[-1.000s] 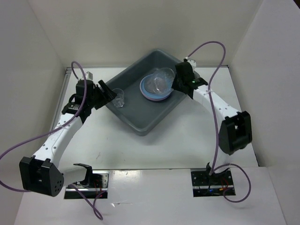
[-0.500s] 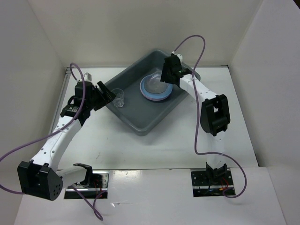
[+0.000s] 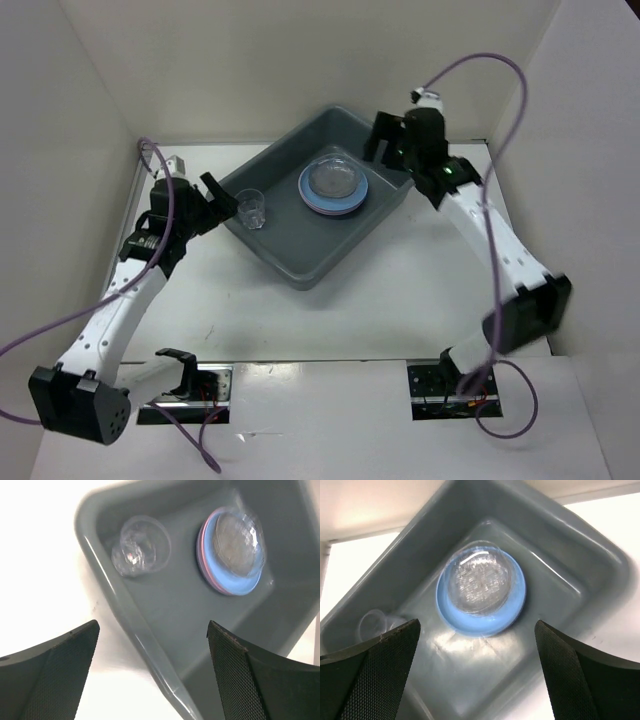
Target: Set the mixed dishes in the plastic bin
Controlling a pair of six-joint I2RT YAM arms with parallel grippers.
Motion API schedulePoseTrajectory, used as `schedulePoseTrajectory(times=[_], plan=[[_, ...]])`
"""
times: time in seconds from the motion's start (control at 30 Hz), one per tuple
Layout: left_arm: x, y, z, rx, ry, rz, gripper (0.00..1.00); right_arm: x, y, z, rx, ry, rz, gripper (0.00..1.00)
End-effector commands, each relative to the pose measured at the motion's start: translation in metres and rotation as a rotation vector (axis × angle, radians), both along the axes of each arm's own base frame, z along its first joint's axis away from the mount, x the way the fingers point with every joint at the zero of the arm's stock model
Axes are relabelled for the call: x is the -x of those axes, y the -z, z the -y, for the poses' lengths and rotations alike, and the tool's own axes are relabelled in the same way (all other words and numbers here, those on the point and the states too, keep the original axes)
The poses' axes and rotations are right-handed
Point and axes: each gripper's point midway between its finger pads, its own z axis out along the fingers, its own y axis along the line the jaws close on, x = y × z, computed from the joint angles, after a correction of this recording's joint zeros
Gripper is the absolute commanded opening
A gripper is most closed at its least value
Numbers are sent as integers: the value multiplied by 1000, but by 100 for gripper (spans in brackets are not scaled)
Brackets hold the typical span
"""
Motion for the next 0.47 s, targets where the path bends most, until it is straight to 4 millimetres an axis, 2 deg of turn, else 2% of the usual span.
schedulePoseTrajectory(times=[0.0, 0.03, 0.07, 0.1, 0.13, 0.17, 0.2, 0.23, 0.27, 0.33, 0.4, 0.43], plan=[[12, -38, -21, -74, -59, 133, 96, 59, -28, 35, 2, 47, 68, 100], [14, -38, -26, -98, -76, 139, 96, 72, -25, 42, 6, 57, 71, 100], [16, -39, -29, -103, -86, 141, 96, 86, -3, 48, 13, 70, 33, 100], [21, -41, -32, -113, -92, 155, 96, 108, -18, 61, -8, 99, 80, 100], [24, -43, -36, -121, -110, 157, 96, 119, -16, 66, -22, 115, 81, 100], [26, -41, -36, -122, -110, 156, 97, 131, 1, 72, -6, 123, 54, 100], [27, -37, -39, -128, -121, 152, 97, 149, -9, 81, -29, 139, 90, 100], [29, -41, -39, -125, -122, 163, 97, 158, -6, 86, -36, 155, 93, 100], [30, -36, -42, -134, -133, 154, 97, 166, 3, 92, -25, 167, 81, 100], [35, -29, -45, -142, -142, 140, 97, 182, -1, 106, -27, 205, 116, 100], [37, -22, -49, -158, -162, 121, 97, 189, 5, 115, -33, 248, 117, 100], [37, -22, -49, -158, -162, 120, 97, 195, 1, 125, -29, 289, 145, 100]])
